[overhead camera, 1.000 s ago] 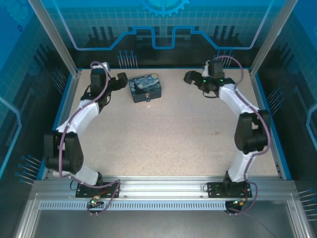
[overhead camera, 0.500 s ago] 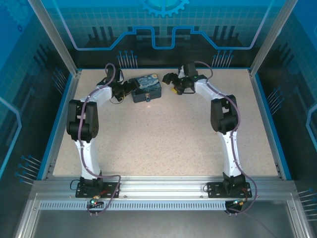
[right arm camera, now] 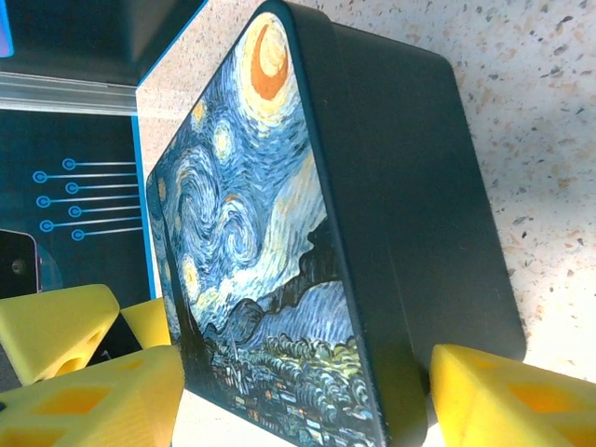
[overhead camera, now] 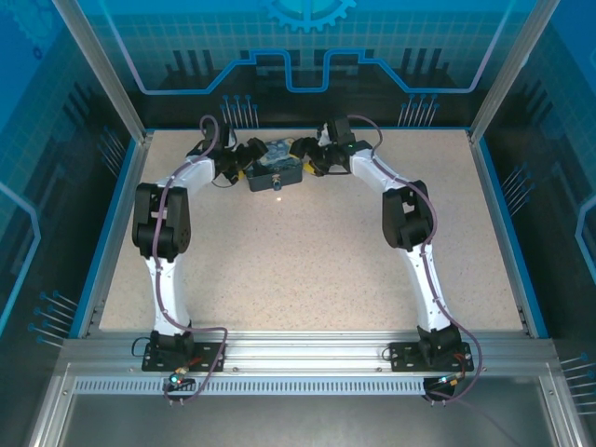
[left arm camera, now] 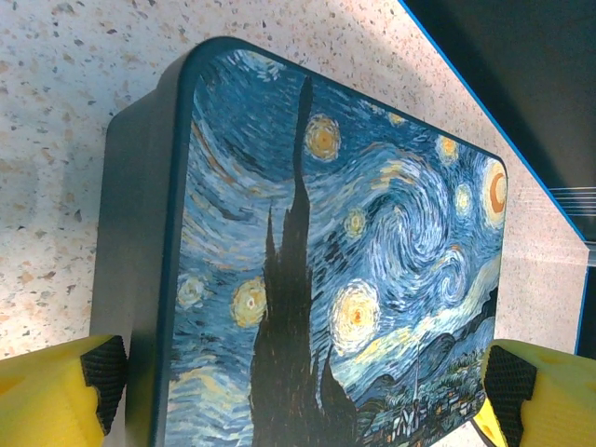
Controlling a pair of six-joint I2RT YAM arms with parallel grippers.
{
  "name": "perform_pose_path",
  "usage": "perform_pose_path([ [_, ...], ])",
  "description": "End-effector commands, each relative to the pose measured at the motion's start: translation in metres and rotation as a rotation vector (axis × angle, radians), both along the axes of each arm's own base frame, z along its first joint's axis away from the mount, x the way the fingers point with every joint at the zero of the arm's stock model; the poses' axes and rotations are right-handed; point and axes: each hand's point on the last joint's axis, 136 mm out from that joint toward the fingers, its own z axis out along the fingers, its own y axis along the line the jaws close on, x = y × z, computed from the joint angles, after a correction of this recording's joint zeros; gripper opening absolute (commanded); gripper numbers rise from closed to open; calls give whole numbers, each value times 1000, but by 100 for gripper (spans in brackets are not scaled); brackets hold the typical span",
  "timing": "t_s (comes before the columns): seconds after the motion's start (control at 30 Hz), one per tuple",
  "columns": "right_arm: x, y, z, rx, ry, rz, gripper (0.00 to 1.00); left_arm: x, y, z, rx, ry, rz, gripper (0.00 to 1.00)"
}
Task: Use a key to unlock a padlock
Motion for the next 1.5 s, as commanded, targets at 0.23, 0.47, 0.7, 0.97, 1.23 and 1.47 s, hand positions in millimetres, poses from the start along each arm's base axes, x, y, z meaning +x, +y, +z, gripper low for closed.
perform_pose_path([
  [0.23,-63,10,32,35,-14,55,70,-39,-56,20,-71,-54,-105,99],
  [0.47,-118,-3,22,19,1,42,71,-88,-84,27,-111,-85,-129,99],
  [0.7,-184,-21,3,-37,39,50,73,-151,-109,21,-117,-84,-149,99],
  [0.97,-235,-52,-9,-125,53,5,79,-198,-116,11,-93,-80,-141,99],
  [1.23,-235,-96,7,-251,36,-93,92,-188,-111,12,-13,-89,-143,99],
  [1.47,-253,-204,14,-468,121,-332,90,-182,-72,14,52,-83,-49,99],
])
